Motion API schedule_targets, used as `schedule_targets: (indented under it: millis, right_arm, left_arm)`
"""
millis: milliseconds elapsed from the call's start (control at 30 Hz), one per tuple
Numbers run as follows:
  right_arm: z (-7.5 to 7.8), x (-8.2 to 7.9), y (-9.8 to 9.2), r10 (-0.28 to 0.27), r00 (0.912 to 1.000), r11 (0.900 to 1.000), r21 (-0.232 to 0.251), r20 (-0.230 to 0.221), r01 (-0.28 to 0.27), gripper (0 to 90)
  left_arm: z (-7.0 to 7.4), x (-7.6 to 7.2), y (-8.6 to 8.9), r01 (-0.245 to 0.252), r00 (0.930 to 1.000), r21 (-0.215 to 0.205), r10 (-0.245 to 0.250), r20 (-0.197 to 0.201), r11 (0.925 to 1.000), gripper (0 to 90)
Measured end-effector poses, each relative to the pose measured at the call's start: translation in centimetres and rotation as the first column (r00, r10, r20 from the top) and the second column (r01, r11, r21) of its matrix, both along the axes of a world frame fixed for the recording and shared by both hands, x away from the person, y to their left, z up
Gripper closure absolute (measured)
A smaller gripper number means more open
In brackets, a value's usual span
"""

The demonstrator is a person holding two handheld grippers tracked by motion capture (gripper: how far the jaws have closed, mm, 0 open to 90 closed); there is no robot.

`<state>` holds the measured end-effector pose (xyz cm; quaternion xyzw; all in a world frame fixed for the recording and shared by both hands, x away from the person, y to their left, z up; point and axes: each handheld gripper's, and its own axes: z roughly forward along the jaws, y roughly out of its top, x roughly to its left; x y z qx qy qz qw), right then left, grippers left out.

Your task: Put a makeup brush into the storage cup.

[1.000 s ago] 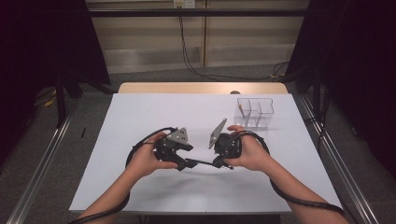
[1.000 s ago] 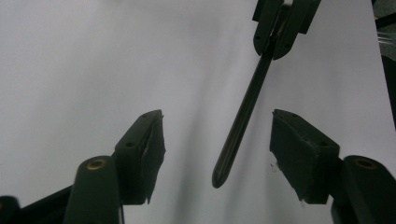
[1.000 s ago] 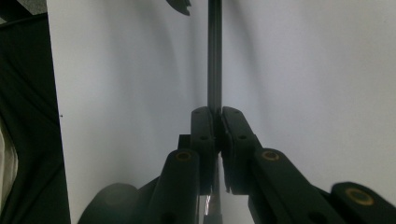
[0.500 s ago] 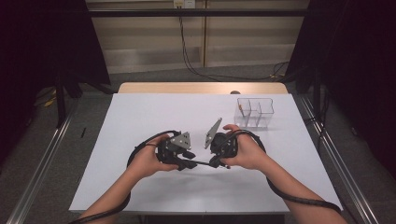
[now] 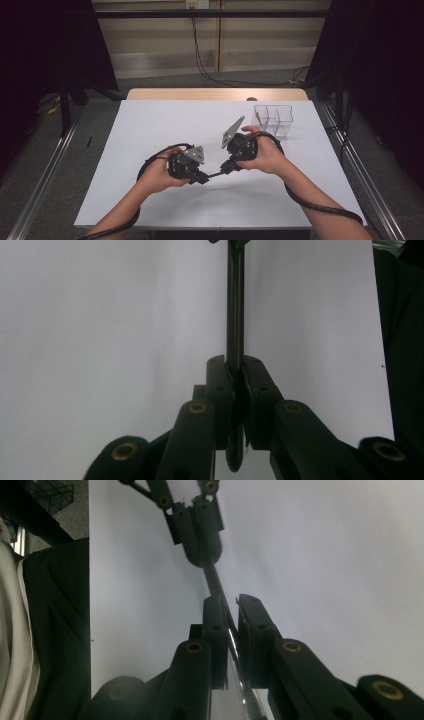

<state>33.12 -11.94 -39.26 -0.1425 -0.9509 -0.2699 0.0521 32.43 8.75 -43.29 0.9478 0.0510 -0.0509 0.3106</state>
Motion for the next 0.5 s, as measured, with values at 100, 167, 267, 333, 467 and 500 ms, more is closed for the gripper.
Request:
schedule_targets:
  millis: [100,167,267,333,467,500]
  right_arm:
    - [-0.1,-0.1,0.0,-0.008,1.0,1.0,0.002,0.003,0.008,82.9]
    - [-0.2,0.0,-0.1,-0.012,0.9999,1.0,0.022,0.004,0.012,80.9]
    - [-0.1,0.0,-0.5,-0.032,0.9995,0.998,0.057,0.006,0.031,72.7]
    - [0.0,0.0,-0.9,-0.044,0.999,0.995,0.089,-0.002,0.044,68.0]
    - [-0.1,0.1,-1.5,-0.092,0.9958,0.987,0.134,-0.003,0.091,52.9]
    - [-0.2,0.1,-1.8,-0.108,0.9942,0.982,0.154,-0.01,0.108,48.0]
  left_arm:
    - [-0.1,0.0,0.0,-0.008,1.0,-0.007,0.008,-0.001,0.9999,83.9]
    - [0.0,0.0,0.1,-0.006,1.0,-0.022,0.006,-0.008,0.9997,84.0]
    - [0.1,0.0,0.1,-0.01,0.9999,-0.037,0.01,0.0,0.9993,84.0]
    - [0.2,0.0,0.1,-0.008,1.0,-0.042,0.008,-0.001,0.9991,84.0]
    - [0.0,0.0,0.1,-0.022,0.9998,-0.046,0.022,-0.001,0.9987,84.0]
    - [0.0,0.0,0.1,-0.024,0.9997,-0.049,0.024,-0.001,0.9985,83.9]
